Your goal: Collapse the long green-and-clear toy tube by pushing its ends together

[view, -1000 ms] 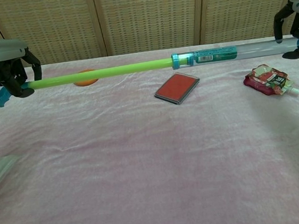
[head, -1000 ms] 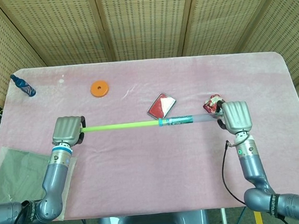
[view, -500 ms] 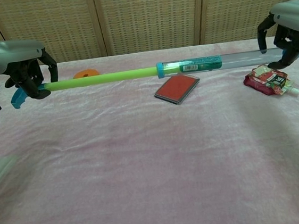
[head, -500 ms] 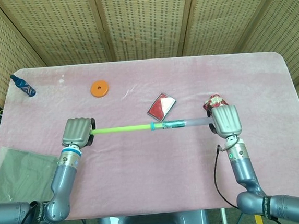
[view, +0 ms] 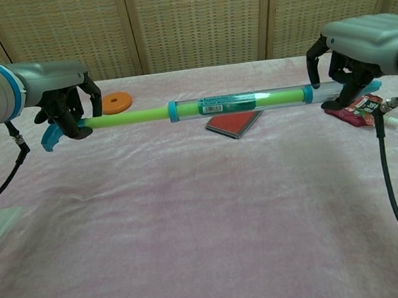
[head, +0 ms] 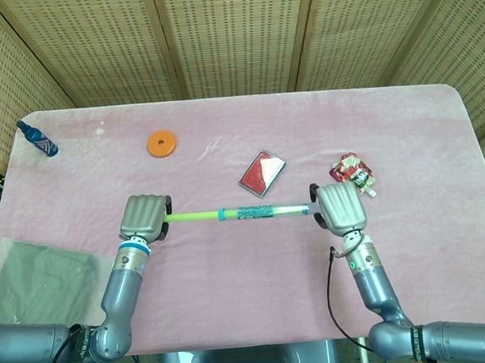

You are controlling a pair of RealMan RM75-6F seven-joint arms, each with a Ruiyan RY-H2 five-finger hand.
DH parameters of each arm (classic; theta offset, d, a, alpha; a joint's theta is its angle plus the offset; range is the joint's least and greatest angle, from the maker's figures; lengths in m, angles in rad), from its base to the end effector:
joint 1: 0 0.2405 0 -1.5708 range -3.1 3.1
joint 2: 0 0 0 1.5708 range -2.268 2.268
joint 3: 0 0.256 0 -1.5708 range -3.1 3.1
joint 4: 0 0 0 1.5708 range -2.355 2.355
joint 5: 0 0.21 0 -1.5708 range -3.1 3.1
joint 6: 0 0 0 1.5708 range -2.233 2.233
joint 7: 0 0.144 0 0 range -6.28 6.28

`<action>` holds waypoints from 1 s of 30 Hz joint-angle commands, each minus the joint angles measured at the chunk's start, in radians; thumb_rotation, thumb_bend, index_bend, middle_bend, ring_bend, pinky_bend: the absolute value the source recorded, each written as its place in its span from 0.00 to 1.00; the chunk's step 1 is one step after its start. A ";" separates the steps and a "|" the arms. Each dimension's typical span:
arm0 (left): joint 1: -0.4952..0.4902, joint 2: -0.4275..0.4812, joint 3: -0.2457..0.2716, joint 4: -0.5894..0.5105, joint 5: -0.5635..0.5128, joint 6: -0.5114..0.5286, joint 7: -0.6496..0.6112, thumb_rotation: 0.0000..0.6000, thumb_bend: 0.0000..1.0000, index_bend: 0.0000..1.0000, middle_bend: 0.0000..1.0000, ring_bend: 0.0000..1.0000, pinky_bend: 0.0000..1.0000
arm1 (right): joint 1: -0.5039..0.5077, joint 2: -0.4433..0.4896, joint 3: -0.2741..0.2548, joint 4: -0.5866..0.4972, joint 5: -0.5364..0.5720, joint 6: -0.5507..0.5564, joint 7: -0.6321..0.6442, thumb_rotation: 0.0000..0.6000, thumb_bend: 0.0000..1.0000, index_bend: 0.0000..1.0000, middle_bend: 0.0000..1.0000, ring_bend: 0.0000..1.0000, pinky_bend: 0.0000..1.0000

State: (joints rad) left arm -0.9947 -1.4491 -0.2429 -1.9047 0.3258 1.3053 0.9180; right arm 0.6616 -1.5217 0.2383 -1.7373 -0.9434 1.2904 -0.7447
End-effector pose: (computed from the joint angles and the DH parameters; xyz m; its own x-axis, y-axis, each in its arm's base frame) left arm -0.0867 0.3352 0.0203 0.5350 0.3489 0.7695 0.8402 -0.1238 -0.5280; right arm -0.1364 -0.3219 0.0292 0.4998 -0.0739 0.8630 -0.8593 -0.1673 0.4834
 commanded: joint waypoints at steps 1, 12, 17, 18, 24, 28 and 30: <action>-0.011 -0.018 -0.007 0.005 -0.015 0.011 0.008 1.00 0.58 0.67 0.83 0.75 0.73 | 0.005 -0.016 -0.008 -0.003 -0.003 0.005 -0.011 1.00 0.51 0.78 1.00 1.00 0.81; -0.030 -0.053 -0.012 0.005 -0.038 0.029 0.022 1.00 0.58 0.67 0.83 0.75 0.73 | 0.029 -0.072 -0.008 0.005 -0.002 0.002 -0.029 1.00 0.51 0.78 1.00 1.00 0.81; -0.034 -0.065 -0.012 0.006 -0.038 0.033 0.023 1.00 0.58 0.67 0.83 0.75 0.73 | 0.049 -0.102 -0.002 0.028 0.016 -0.016 -0.043 1.00 0.51 0.78 1.00 1.00 0.81; -0.034 -0.067 -0.013 0.005 -0.037 0.033 0.021 1.00 0.58 0.67 0.83 0.75 0.73 | 0.053 -0.109 -0.001 0.033 0.020 -0.019 -0.046 1.00 0.51 0.78 1.00 1.00 0.81; -0.035 -0.070 -0.014 0.006 -0.036 0.035 0.020 1.00 0.58 0.67 0.83 0.75 0.73 | 0.066 -0.134 -0.001 0.053 0.035 -0.030 -0.054 1.00 0.51 0.78 1.00 1.00 0.81; -0.037 -0.072 -0.014 0.012 -0.039 0.028 0.019 1.00 0.58 0.66 0.83 0.75 0.73 | 0.072 -0.142 -0.001 0.055 0.032 -0.030 -0.054 1.00 0.51 0.78 1.00 1.00 0.81; -0.036 -0.075 -0.016 0.013 -0.040 0.024 0.013 1.00 0.58 0.66 0.83 0.75 0.73 | 0.073 -0.144 0.000 0.054 0.031 -0.029 -0.052 1.00 0.51 0.78 1.00 1.00 0.81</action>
State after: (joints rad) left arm -1.0309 -1.5232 -0.2581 -1.8920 0.2859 1.3303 0.9317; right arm 0.7344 -1.6659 0.2382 -1.6832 -0.9119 1.2617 -0.7969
